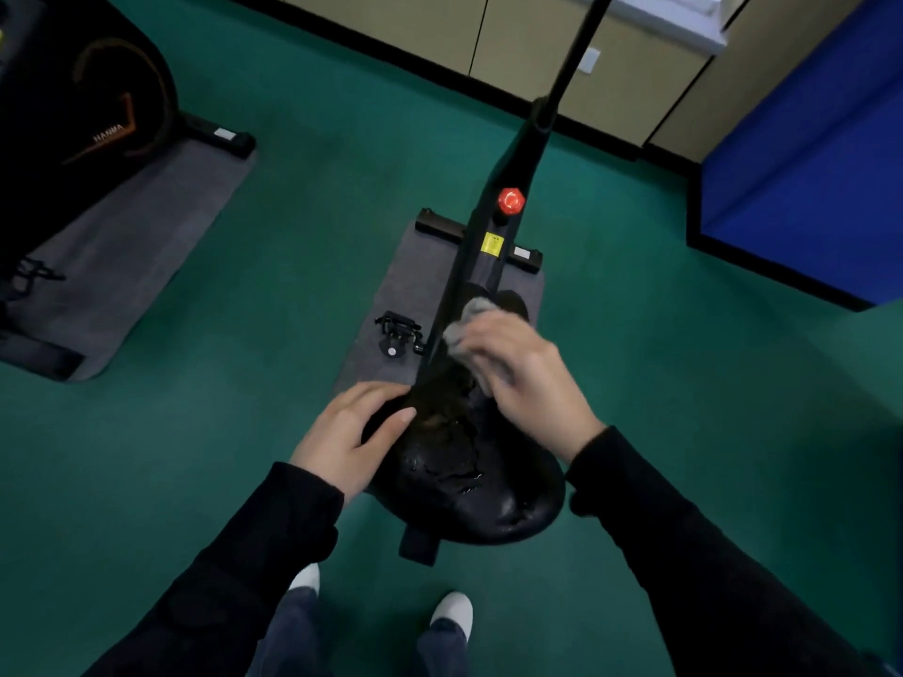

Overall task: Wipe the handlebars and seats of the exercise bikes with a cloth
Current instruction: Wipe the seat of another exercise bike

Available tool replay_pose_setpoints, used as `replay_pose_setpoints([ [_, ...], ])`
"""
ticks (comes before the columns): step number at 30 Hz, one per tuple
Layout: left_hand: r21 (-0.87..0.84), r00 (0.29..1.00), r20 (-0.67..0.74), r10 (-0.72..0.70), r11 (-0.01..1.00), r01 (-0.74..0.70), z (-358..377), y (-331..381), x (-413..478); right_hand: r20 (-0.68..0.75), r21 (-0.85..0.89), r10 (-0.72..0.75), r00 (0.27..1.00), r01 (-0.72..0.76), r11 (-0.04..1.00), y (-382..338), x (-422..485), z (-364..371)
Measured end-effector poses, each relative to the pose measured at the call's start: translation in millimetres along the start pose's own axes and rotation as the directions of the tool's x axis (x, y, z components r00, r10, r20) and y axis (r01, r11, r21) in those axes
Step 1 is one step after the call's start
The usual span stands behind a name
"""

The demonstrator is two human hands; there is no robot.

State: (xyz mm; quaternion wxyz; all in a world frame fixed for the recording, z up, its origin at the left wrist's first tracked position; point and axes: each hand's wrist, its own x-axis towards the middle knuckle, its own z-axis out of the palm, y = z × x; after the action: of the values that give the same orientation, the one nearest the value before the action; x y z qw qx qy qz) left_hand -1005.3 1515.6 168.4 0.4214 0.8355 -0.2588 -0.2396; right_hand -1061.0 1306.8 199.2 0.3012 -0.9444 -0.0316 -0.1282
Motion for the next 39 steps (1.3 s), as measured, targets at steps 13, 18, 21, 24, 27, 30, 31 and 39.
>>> replay_pose_setpoints([
  [13,-0.432,0.990,0.128,-0.066,0.895,0.115,2.5,-12.5,22.1,0.423,-0.360,-0.008,0.906,0.177,0.916,-13.4,35.8,2.5],
  [18,-0.512,0.970,0.234,-0.061,0.841,0.176,3.3,-13.8,33.0,0.672,-0.443,0.170,0.720,0.208,0.872,-3.1,83.9,-7.7],
  [21,-0.510,0.960,0.272,-0.061,0.837,0.198,1.9,-15.6,35.2,0.514,-0.448,0.309,0.800,-0.056,0.892,19.7,100.7,-22.6],
  [24,-0.492,0.960,0.277,-0.035,0.853,0.173,2.0,-16.4,35.8,0.253,-0.264,0.403,0.880,-0.338,0.904,30.8,80.5,-18.7],
  [27,-0.465,0.965,0.263,-0.019,0.873,0.144,2.9,-16.8,34.5,-0.107,0.028,0.546,0.831,-0.546,0.837,29.0,43.7,-10.4],
  [30,-0.462,0.971,0.237,-0.019,0.877,0.130,4.0,-16.3,32.0,-0.295,0.207,0.635,0.714,-0.601,0.772,10.9,5.7,1.7],
  [31,-0.455,0.974,0.226,-0.019,0.882,0.123,4.4,-16.3,31.4,-0.314,0.209,0.644,0.697,-0.611,0.763,1.8,-7.9,6.6],
  [39,-0.444,0.986,0.168,-0.016,0.892,0.090,8.3,-17.4,29.3,-0.223,0.152,0.699,0.680,-0.684,0.713,-11.5,-25.3,7.8],
])
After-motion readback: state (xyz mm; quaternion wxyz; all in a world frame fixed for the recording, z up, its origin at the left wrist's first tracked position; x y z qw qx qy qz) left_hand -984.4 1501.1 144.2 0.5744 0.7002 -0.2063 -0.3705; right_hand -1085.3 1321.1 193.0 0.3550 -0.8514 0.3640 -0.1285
